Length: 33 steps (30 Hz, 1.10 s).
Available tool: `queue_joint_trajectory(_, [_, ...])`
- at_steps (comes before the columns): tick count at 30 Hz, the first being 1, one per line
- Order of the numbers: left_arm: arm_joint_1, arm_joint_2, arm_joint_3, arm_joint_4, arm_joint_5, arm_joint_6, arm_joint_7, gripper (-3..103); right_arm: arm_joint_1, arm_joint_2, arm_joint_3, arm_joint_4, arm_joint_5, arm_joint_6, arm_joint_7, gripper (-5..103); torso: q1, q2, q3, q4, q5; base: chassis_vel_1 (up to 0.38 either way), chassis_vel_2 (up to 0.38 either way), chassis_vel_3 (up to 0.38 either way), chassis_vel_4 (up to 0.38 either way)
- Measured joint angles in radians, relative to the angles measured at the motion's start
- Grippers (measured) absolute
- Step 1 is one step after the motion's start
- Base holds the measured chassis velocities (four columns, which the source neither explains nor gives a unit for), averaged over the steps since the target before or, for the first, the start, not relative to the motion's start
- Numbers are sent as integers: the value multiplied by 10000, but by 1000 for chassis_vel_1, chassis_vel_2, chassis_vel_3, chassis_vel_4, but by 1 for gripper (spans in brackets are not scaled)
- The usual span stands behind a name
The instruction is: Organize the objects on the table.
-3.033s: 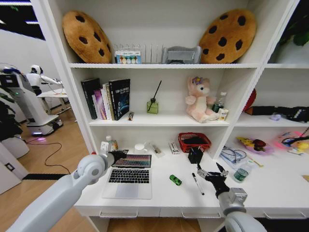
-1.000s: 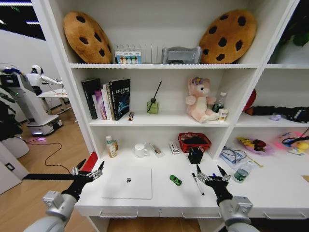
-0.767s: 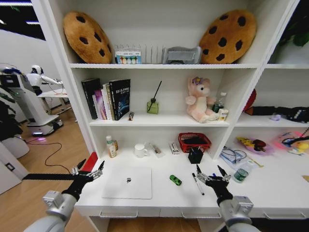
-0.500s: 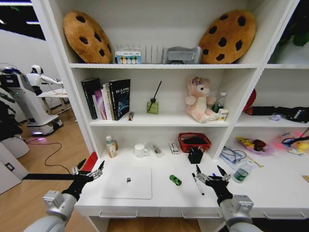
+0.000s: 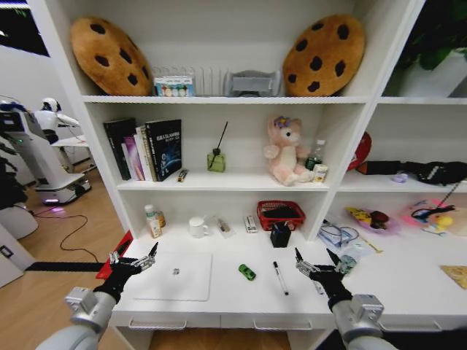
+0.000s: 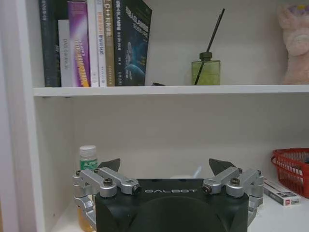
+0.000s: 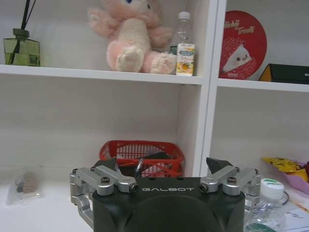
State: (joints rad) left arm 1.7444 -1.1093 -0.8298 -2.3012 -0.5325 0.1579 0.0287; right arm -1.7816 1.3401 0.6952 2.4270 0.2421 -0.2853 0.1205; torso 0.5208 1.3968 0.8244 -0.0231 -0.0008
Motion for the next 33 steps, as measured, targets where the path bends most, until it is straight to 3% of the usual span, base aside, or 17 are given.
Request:
queue_joint_trajectory(5, [0, -1, 2, 0, -1, 0, 0, 100, 63, -36, -83, -190, -91, 228, -97, 100, 2, -2, 2, 2, 16, -201, -213, 220, 200])
queue_joint_trajectory(9, [0, -1, 3, 0, -1, 0, 0, 100, 79, -92, -151, -327, -120, 315, -161, 100, 1, -1, 2, 1, 7, -57, -85, 51, 68])
queue_joint_trajectory(11, [-2, 0, 3, 2, -2, 0, -3, 100, 327, -976, -387, -771, 634, 114, -453, 100, -1, 0, 0, -8, 6, 2, 9, -19, -46])
queue_joint_trajectory(12, [-2, 0, 3, 2, -2, 0, -3, 100, 327, -976, -387, -771, 634, 114, -453, 100, -1, 0, 0, -8, 6, 4, 18, -38, -92])
queue_joint_trajectory(13, [-1, 1, 1, 4, -2, 0, -9, 100, 668, -1727, -603, -958, 1109, -120, -669, 100, -1, 0, -1, -2, 0, 4, 76, -38, -92])
queue_joint_trajectory(14, [-1, 3, 0, 5, -2, 0, -10, 100, 1336, -3025, -1139, -1328, 1855, -457, -855, 100, 0, 0, 0, 4, 7, 61, 56, -56, -61])
queue_joint_trajectory(15, [-1, 3, 0, 5, -2, 0, -10, 100, 1336, -3025, -1139, -1328, 1855, -457, -855, 100, 0, 0, 0, 4, 7, 61, 56, -56, -61])
queue_joint_trajectory(17, [-2, 3, -2, 5, -2, 0, -15, 100, 2311, -4295, -2087, -1898, 2582, -760, -972, 100, 0, -1, 1, 9, 7, 40, 28, -12, -18])
queue_joint_trajectory(18, [-2, 3, -2, 5, -2, 0, -15, 100, 2311, -4295, -2087, -1898, 2582, -760, -972, 100, 0, -1, 1, 9, 7, 0, 0, 0, 0])
queue_joint_trajectory(21, [-2, 1, -1, 5, -1, 0, -21, 100, 3656, -5319, -3328, -2531, 3150, -1261, -1565, 100, 1, -2, 2, 1, 10, 0, 0, 0, 0])
queue_joint_trajectory(22, [-2, 1, -1, 5, -1, 0, -21, 100, 3656, -5319, -3328, -2531, 3150, -1261, -1565, 100, 1, -2, 2, 1, 10, 0, 0, 0, 0])
queue_joint_trajectory(27, [-1, 1, 2, 4, -2, -1, -11, 100, 5498, -5677, -5545, -2871, 4196, -2486, -1028, 100, 0, -1, 2, 1, 11, 0, 0, 0, 0])
queue_joint_trajectory(33, [-1, 1, 0, 2, -2, -1, -18, 100, 7062, -5211, -7518, -2880, 4434, -4123, 71, 100, 0, -1, 1, 1, 5, 0, 0, 0, 0])
